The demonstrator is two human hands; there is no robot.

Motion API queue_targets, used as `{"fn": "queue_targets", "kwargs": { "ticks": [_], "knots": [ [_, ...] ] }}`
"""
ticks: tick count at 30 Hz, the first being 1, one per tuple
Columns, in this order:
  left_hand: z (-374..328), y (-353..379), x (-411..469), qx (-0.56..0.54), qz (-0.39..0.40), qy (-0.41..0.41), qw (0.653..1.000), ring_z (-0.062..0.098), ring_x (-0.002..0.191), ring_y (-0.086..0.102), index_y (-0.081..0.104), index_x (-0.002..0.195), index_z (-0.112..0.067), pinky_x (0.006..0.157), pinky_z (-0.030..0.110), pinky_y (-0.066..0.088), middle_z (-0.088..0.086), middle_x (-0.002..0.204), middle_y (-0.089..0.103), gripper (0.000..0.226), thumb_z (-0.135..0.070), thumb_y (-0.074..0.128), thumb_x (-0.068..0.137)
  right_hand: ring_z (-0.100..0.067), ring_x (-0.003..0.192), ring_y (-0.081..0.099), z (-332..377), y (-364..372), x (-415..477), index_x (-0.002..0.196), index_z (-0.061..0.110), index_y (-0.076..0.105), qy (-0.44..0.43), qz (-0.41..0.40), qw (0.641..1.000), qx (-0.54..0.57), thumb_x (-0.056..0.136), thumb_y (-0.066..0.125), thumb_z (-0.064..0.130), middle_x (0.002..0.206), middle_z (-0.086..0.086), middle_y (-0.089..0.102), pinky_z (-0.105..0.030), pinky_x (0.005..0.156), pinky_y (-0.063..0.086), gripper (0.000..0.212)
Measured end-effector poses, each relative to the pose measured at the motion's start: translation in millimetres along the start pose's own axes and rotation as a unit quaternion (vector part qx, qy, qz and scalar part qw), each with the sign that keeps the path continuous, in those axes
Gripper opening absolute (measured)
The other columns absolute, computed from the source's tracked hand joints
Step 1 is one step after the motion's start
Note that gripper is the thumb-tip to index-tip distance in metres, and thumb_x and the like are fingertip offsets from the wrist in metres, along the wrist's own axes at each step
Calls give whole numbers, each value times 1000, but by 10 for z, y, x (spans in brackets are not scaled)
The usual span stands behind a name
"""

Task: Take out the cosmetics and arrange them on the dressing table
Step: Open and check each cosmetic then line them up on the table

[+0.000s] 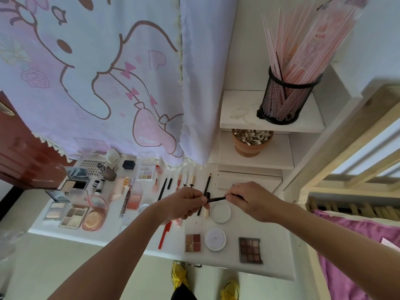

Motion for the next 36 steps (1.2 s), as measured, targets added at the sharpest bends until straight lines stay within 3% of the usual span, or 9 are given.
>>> {"fn": "queue_targets", "kwargs": {
  "ticks": [3,9,13,16,20,25,28,32,36],
  "knots": [
    [57,60,17,5,6,-6,1000,6,50,34,64,102,-3,48,18,29,-6,58,42,25,-20,46,101,-2,77,52,-88,-7,-22,109,23,70,7,-28,1000,11,98,55,28,80,20,55,-27,75,45,19],
    [171,141,79,36,-8,-14,999,10,59,49,63,102,-2,53,20,38,3,71,62,19,-13,48,99,-3,91,61,-399,-5,-125,104,28,72,58,-72,995,45,93,63,27,97,19,67,-33,85,51,14],
    [361,224,188,13,-93,-36,995,13,72,56,69,94,-8,61,23,45,5,82,65,15,-13,54,95,1,93,62,-663,-2,-243,101,29,72,106,-110,984,87,91,66,22,97,20,67,-25,88,51,13],
    [489,361,288,19,-159,-54,986,14,68,51,71,90,-10,64,27,44,5,75,58,15,-20,60,93,3,93,61,-825,62,-354,97,30,70,149,-131,973,121,91,67,18,97,17,67,-15,85,47,14],
    [587,625,463,17,-216,-83,973,8,50,45,68,72,-12,55,22,38,-8,51,49,18,-18,65,89,-2,93,64,-1045,267,-525,98,25,73,199,-142,958,152,90,69,17,96,13,70,-21,88,49,12],
    [709,923,769,39,-227,-145,962,13,57,53,72,76,-2,53,21,38,5,62,60,19,-19,69,86,-1,92,61,-1206,573,-687,104,21,73,244,-112,950,158,91,68,20,96,14,67,-8,79,41,15],
    [709,1049,976,80,-210,-152,962,17,56,54,69,69,3,54,22,40,9,59,59,26,-17,68,85,-3,91,61,-1296,709,-761,104,21,74,269,-104,944,162,90,69,23,97,10,68,-8,78,40,15],
    [743,1159,1223,166,-205,-164,951,18,52,52,56,54,-5,51,23,39,7,54,56,31,-14,67,82,-4,84,65,-1336,816,-798,96,22,77,313,-115,920,208,85,75,22,88,10,72,-17,78,47,12],
    [746,1227,1357,227,-209,-183,933,21,66,60,59,64,-8,53,26,38,4,64,56,19,-14,65,82,6,62,59,-1364,871,-790,94,20,77,328,-102,910,231,83,77,21,69,16,66,-13,66,41,10]
  ]
}}
Point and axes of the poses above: each hand's wrist, its own x-axis towards the middle knuckle, its own y-axis out of the palm, z = x × y, the point moved 2 cm from there along x, towards the middle knuckle
